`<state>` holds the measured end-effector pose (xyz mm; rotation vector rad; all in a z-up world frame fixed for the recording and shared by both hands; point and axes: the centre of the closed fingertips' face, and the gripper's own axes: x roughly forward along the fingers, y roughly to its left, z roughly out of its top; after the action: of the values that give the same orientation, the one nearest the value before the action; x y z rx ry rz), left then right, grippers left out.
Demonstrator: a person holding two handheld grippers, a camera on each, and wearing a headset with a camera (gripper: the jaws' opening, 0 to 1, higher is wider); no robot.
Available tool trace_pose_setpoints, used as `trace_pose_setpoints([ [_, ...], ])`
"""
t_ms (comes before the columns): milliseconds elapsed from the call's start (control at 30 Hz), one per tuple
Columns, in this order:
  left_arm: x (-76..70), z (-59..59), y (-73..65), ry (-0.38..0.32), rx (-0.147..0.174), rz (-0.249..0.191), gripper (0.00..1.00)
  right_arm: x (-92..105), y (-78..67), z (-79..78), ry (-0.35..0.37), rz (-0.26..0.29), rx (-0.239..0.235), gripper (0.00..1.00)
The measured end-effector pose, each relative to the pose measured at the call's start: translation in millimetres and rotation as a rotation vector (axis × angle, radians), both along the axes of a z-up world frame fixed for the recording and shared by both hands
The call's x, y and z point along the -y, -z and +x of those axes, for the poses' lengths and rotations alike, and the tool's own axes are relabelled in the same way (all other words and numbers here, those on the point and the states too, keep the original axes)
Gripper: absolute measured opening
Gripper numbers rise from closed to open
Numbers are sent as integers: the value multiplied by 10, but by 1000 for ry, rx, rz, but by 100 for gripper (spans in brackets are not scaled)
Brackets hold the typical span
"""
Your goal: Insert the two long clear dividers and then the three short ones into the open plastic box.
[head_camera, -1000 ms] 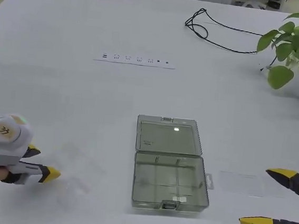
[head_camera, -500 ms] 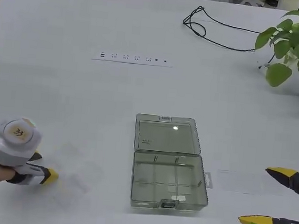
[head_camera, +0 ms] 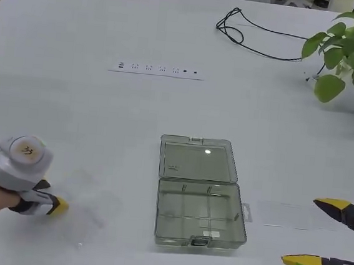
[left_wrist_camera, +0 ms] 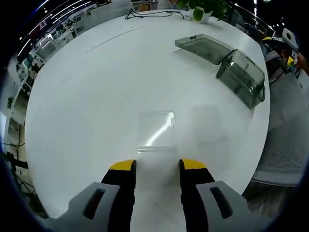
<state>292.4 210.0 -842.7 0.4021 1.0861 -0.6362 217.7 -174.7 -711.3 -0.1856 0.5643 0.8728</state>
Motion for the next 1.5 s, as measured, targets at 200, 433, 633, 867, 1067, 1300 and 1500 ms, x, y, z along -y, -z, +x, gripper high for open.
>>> trace_pose_setpoints([
  [200, -13, -11, 8, 9, -23, 18, 33, 0, 1, -7, 1, 0, 0, 77],
  [433, -17, -5, 13, 25, -36, 30, 32, 6, 10, -12, 1, -1, -2, 76],
  [633, -12, -13, 11, 46, -31, 29, 32, 0, 7, -12, 0, 0, 0, 76],
  [867, -9, -20, 12, 50, -32, 24, 32, -1, 17, -18, -3, -4, -2, 76],
  [1067, -4, -20, -1, 47, -33, 17, 31, -6, 8, -11, -2, -2, 1, 76],
  [1300, 3, -51, -9, 50, -36, 9, 31, -5, 11, -25, -1, 0, 0, 76],
  [1500, 36, -67, -33, 37, -28, -21, 31, -8, 6, -35, -2, 0, 1, 76],
])
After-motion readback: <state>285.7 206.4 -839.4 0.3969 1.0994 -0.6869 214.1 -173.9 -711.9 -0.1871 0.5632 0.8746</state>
